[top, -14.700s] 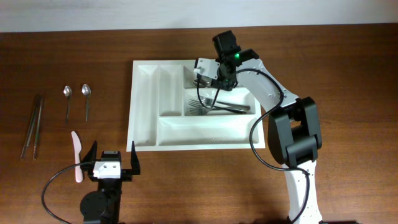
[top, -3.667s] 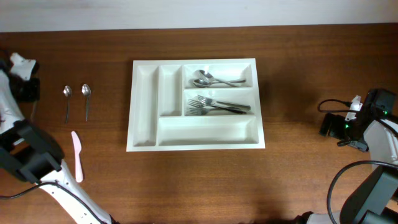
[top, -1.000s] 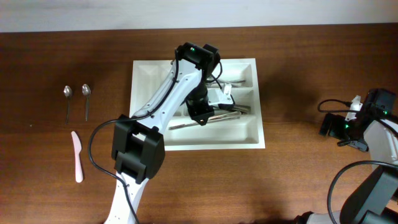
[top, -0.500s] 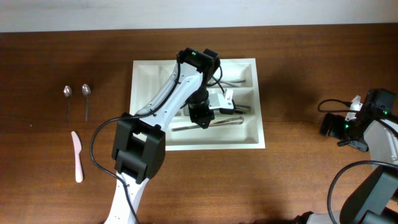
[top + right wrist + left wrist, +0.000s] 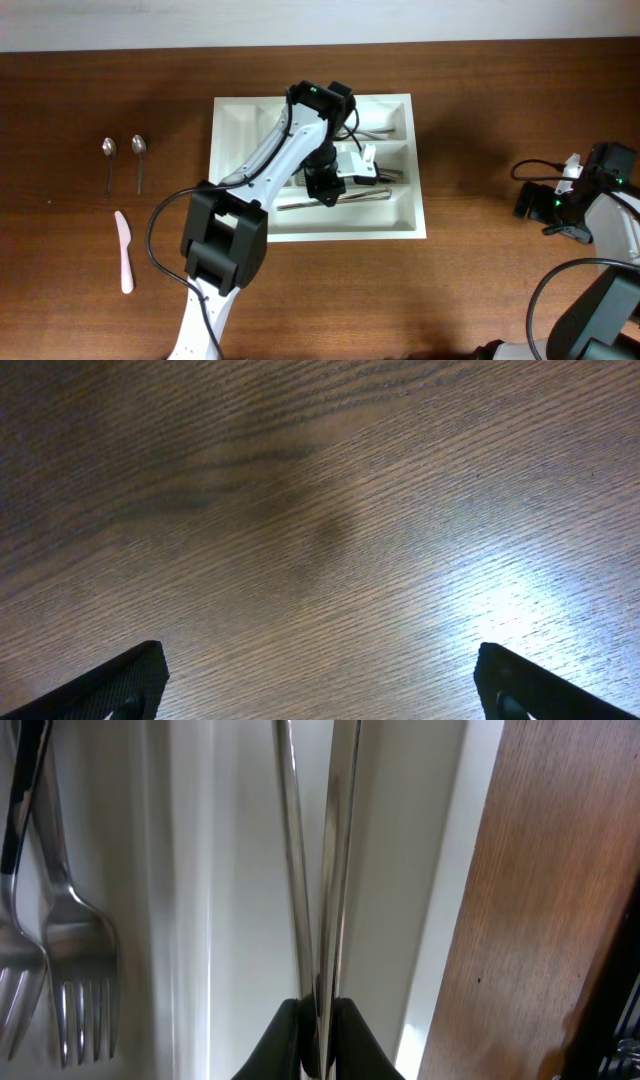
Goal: Pack container
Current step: 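Lower the chopsticks into the tray's bottom compartment with the left gripper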
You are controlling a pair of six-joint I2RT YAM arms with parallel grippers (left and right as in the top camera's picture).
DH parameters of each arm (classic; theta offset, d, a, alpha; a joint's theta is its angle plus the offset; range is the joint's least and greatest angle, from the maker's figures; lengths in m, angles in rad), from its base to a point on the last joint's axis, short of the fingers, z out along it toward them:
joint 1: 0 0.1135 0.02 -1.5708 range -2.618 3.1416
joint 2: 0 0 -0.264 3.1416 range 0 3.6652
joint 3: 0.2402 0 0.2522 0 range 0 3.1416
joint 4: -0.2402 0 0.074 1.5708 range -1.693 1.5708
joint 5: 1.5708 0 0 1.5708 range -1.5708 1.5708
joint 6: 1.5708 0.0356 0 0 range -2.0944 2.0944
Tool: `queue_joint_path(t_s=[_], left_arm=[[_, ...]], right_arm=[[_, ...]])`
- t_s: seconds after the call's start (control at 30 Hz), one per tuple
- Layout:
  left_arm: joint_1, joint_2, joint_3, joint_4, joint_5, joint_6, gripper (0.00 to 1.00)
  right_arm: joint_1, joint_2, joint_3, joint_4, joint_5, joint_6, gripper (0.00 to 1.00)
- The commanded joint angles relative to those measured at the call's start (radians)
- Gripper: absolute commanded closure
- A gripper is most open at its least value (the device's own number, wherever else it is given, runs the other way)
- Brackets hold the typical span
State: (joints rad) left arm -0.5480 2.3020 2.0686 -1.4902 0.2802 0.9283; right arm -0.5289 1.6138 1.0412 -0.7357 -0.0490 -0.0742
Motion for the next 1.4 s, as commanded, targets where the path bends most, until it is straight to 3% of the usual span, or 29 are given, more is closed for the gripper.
queue_joint_path(t_s=[0.0, 0.47, 0.6, 0.83, 1.23, 1.37], left_arm=[[-0.013, -0.011, -0.030, 0.013, 0.005, 0.008, 0.98], [-0.013, -0.011, -0.105, 0.065, 0.004, 0.004, 0.97], [-0.013, -0.011, -0.105, 0.065, 0.004, 0.004, 0.88], [-0.013, -0.011, -0.105, 0.065, 0.004, 0.004, 0.86], [-0.013, -0.011, -0.105, 0.065, -0.011, 0.003, 0.67], [-0.013, -0.011, -0.105, 0.066, -0.015, 0.003, 0.66]], right_arm=[[-0.002, -0.017, -0.002, 0.000, 0.009, 0.012, 0.01], [-0.002, -0.017, -0.002, 0.000, 0.009, 0.012, 0.01], [-0.002, -0.017, -0.002, 0.000, 0.009, 0.012, 0.01], [-0.002, -0.017, -0.002, 0.000, 0.009, 0.012, 0.01], [-0.002, -0.017, -0.002, 0.000, 0.009, 0.012, 0.01], [-0.002, -0.017, -0.002, 0.000, 0.009, 0.012, 0.01]])
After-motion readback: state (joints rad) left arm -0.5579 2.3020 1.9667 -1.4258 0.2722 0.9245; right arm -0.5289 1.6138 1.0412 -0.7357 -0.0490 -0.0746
